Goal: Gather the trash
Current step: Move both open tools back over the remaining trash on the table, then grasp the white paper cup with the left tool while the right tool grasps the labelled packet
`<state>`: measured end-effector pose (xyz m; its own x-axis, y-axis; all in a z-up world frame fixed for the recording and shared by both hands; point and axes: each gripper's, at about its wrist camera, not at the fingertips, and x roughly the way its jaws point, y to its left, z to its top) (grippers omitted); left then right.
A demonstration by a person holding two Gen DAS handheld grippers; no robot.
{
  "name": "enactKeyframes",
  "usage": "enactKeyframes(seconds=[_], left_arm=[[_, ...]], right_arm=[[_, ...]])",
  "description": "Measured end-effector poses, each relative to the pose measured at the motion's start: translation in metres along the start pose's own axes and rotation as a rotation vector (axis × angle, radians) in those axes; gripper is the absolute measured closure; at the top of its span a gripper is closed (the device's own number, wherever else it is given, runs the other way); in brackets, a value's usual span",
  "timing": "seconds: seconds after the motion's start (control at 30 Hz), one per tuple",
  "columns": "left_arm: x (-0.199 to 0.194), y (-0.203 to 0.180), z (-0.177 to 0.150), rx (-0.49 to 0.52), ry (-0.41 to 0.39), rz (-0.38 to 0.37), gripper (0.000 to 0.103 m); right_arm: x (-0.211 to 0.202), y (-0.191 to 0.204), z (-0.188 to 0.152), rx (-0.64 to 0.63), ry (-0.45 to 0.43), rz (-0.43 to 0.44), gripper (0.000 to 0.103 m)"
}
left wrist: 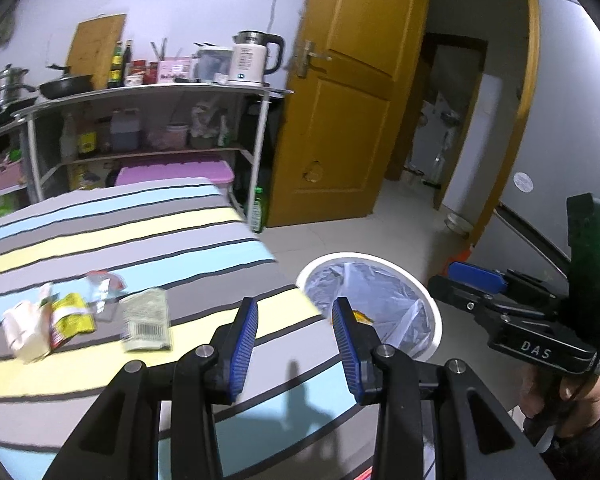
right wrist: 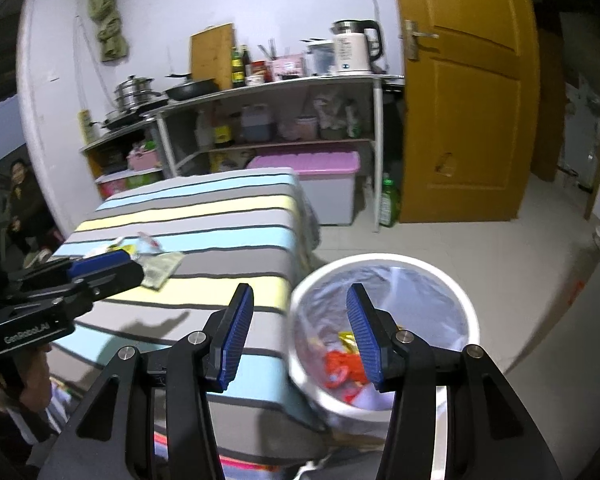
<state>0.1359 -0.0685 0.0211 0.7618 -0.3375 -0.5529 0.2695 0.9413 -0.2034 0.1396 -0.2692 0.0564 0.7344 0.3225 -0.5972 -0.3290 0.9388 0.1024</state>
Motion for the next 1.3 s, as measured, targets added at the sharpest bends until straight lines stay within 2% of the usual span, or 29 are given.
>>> enactKeyframes(seconds=[0.43, 0.9, 0.97, 1.03, 1.3], left_arm=[[-0.055, 0.066, -0.024, -0.085, -0.044, 0.155, 0.063], [-0.076, 0.122, -0.035, -0.179, -0.070, 0.306, 0.062], [-0.078, 0.132, -0.036, -0.198, -0.070, 0.322, 0.057], [-0.078, 0.144, -0.037, -0.232, -0.077, 0.341, 0.047], [-0.061, 0.183, -0.036, -0.289, -0.042, 0.414, 0.045]], right_arm=[[0.022, 0.065, -0.001, -0.077, 0.036, 0.139, 0.053], [0.052, 0.103, 0.001, -0.105, 0.092, 0.208, 0.053], [0.057, 0.107, 0.002, -0.103, 0.097, 0.217, 0.053], [0.061, 0.111, 0.003, -0.103, 0.101, 0.226, 0.053], [0.088, 0.135, 0.009, -0.126, 0.127, 0.249, 0.053]])
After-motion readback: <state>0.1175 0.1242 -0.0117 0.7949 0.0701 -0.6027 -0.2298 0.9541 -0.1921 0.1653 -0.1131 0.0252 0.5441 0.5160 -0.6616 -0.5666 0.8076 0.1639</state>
